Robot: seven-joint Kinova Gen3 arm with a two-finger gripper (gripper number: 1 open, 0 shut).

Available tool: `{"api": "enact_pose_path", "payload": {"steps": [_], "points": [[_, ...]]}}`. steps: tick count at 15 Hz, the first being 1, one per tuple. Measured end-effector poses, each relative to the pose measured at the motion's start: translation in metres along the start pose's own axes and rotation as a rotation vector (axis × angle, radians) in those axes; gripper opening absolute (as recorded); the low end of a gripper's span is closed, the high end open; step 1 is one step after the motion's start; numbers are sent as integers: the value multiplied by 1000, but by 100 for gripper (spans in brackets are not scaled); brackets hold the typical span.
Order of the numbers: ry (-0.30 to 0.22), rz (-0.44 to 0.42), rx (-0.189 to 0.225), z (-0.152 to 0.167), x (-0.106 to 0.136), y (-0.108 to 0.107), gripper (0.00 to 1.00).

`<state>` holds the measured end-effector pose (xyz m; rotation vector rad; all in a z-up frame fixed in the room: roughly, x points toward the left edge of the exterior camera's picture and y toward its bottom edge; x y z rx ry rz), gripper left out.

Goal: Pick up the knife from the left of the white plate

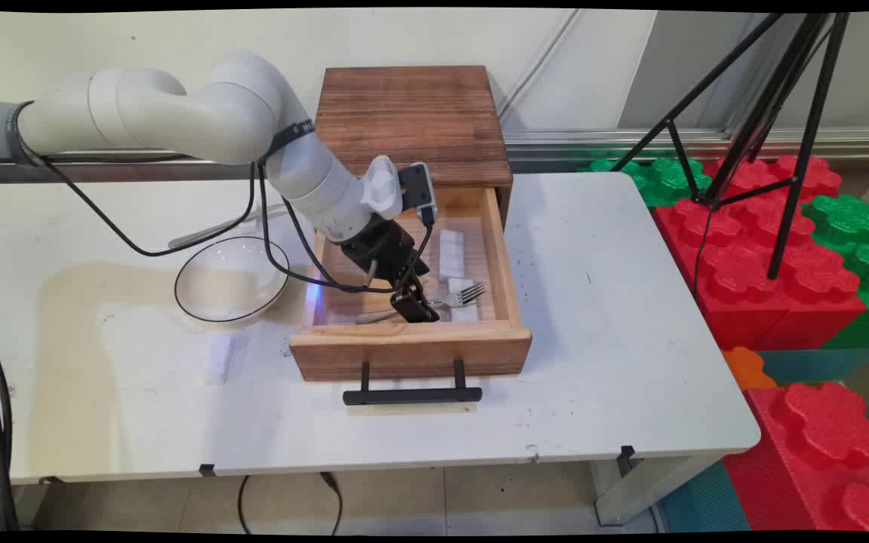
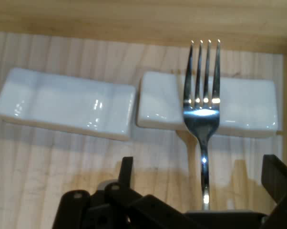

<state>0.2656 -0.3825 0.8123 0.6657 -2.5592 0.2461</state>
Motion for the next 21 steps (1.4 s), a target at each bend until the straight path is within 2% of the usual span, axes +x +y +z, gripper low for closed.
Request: {"api": "enact_pose_path", "payload": {"steps": [5,11,16,21], "points": [[29,-1,34,-19,3,-2,100],[59,23,47,-58,1,1,100],[81,33,50,-100,-10,10,100],[91,34,56,-144,-29,27,100]]}}
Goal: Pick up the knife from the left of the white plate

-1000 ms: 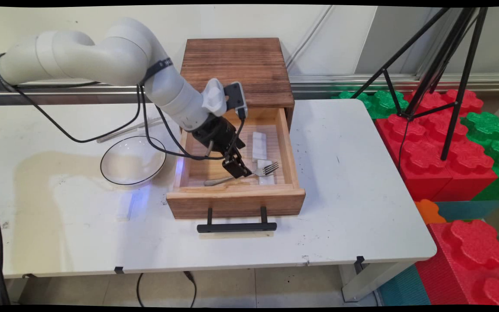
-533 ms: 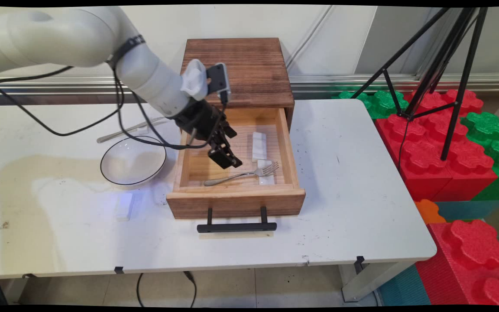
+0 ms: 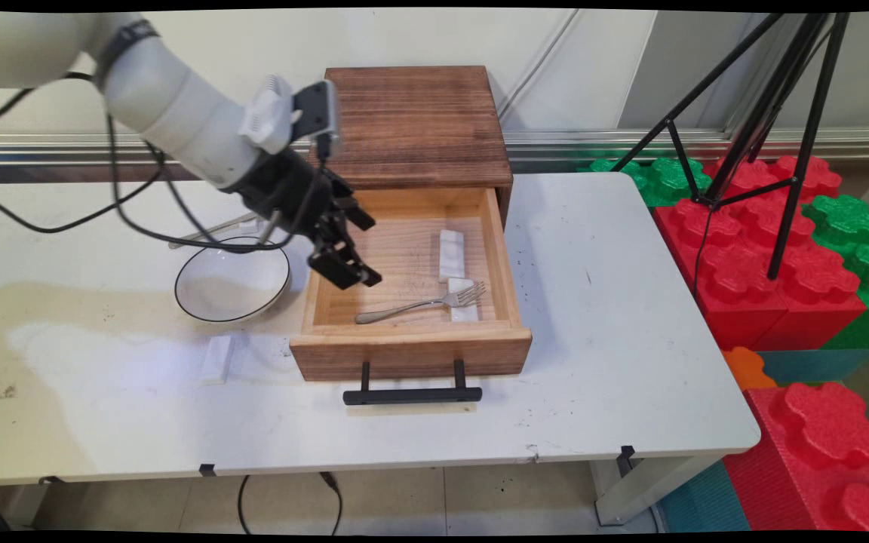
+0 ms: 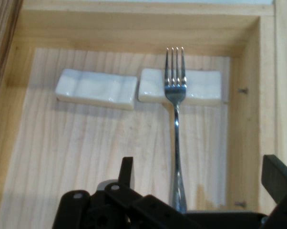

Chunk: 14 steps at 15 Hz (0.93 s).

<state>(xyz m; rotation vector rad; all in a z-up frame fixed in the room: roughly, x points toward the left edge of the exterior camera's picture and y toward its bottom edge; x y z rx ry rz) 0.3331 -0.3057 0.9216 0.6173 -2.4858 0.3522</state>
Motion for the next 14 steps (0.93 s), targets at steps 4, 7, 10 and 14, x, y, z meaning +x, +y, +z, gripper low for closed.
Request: {"api": "enact_pose_path", "payload": {"steps": [4,7,10,14], "points": [[-1,-7,15,-29,-13,9,100],[-7,-17,35,-46,-22,9,100],[-26,-36,72,-61,-38,0,100],[-88,-69,133,-77,-72,-22,100]]}}
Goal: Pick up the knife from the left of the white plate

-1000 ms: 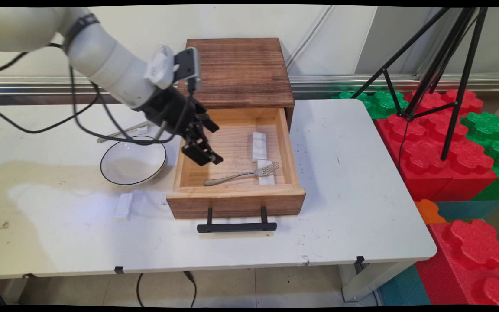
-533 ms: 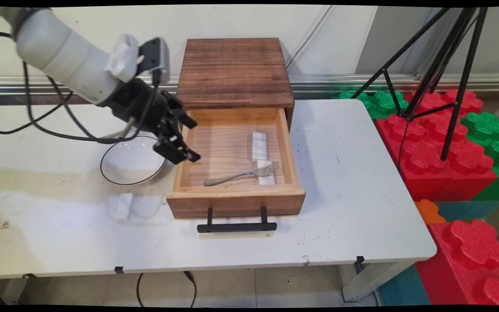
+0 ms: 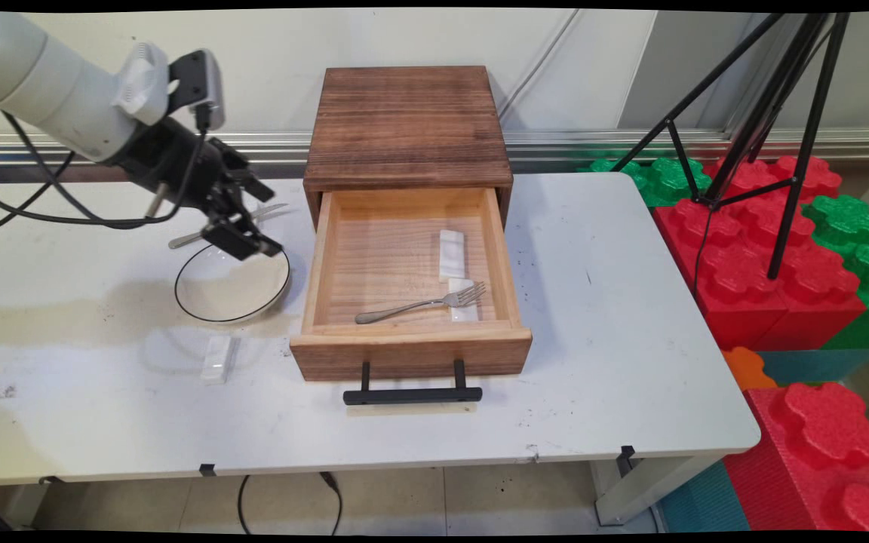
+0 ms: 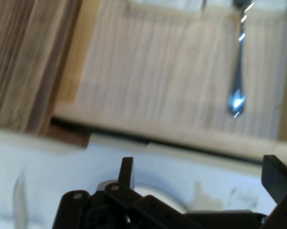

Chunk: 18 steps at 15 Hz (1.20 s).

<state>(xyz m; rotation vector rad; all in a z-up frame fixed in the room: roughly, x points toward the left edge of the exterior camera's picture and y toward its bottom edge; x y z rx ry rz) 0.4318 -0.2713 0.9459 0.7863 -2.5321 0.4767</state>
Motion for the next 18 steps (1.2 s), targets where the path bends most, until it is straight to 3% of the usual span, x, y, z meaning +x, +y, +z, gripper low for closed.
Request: {"api": "enact_pose_path", "payload": {"steps": [8,18], "points": [[-108,-66,78,6,-60,-35,100],[-159,-150,174,32,-96,-78,100]]}}
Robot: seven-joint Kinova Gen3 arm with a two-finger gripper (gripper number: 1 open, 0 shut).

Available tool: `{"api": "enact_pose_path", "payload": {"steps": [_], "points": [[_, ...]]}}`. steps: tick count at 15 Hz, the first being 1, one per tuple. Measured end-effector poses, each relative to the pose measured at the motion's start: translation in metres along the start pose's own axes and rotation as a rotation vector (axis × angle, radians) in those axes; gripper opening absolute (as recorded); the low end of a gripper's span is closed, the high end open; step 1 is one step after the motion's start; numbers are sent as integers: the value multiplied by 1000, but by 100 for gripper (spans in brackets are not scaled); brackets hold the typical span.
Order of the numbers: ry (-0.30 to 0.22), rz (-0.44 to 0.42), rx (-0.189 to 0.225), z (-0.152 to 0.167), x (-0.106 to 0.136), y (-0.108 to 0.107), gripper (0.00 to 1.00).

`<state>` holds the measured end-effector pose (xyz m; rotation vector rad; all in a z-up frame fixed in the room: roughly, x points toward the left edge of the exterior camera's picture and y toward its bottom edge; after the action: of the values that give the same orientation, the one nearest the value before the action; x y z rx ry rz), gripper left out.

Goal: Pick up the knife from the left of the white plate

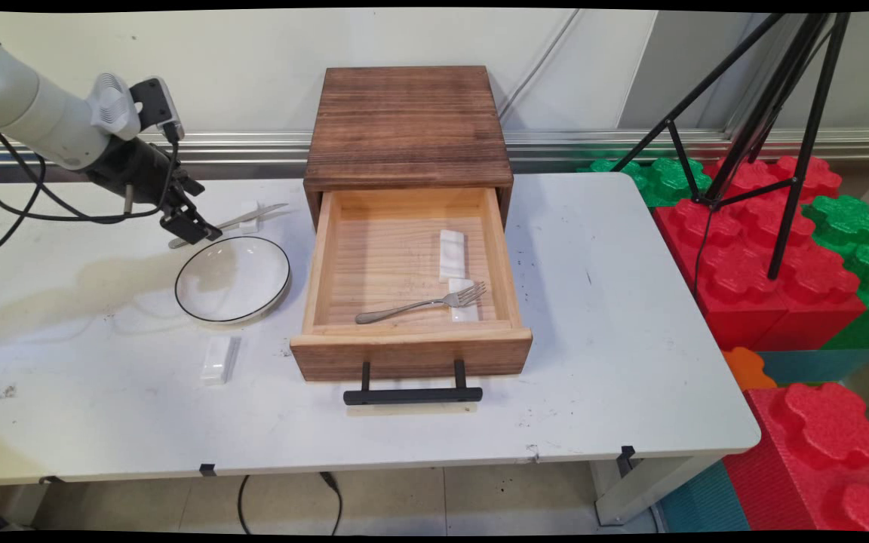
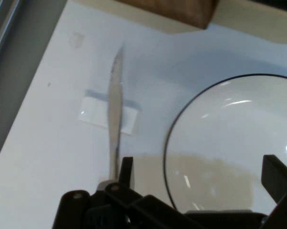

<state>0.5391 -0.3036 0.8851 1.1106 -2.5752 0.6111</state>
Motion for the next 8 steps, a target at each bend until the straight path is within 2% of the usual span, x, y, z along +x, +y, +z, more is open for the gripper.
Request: {"api": "enact_pose_path", "payload": {"steps": [8], "points": [[-42,-62,28,42,-4,-23,100]]}}
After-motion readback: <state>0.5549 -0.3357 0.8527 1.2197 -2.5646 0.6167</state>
